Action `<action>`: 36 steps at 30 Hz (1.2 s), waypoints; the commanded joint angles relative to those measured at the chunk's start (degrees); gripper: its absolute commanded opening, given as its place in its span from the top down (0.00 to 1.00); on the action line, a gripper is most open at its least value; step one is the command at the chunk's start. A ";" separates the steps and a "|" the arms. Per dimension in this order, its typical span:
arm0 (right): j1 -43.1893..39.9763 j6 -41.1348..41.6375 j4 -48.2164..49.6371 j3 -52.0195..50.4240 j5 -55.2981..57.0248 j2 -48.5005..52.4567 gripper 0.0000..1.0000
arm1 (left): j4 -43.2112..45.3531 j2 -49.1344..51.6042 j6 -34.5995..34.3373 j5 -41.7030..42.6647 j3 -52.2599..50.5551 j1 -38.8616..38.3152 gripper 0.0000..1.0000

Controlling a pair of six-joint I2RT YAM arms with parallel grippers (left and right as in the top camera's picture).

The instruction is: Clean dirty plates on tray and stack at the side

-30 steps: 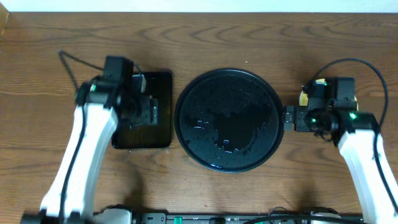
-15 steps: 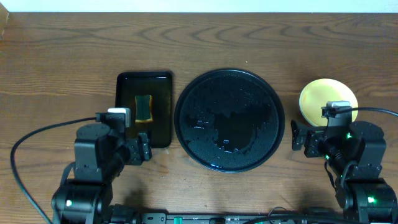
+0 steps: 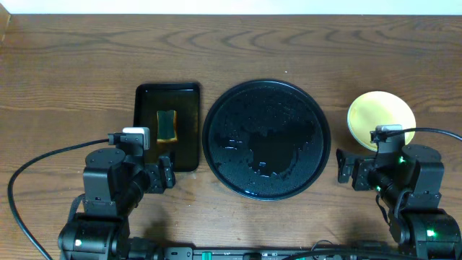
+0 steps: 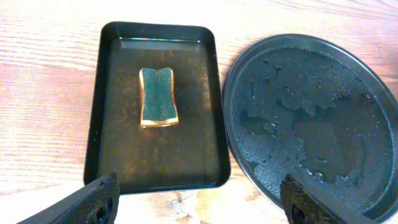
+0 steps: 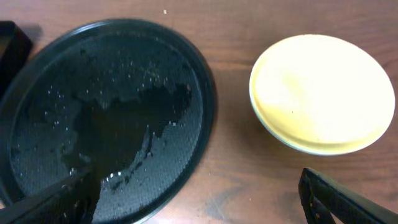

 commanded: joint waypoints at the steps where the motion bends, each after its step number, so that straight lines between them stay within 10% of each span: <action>1: 0.81 0.57 -1.44 -0.26 0.37 -0.11 0.01 | 0.09 0.00 -0.46 -0.70 -0.42 0.20 0.17; 11: 0.87 -0.02 -2.01 -1.40 1.68 -2.71 0.01 | 0.09 0.00 -0.46 -0.70 -0.42 0.20 0.17; 29: 3.78 -4.79 51.93 -38.40 4.52 -37.90 0.01 | 0.09 0.00 -0.46 -0.70 -0.42 0.20 0.17; 36: 3.93 -5.03 52.37 -43.12 5.05 -38.84 0.01 | 0.09 0.00 -0.46 -0.70 -0.42 0.20 0.17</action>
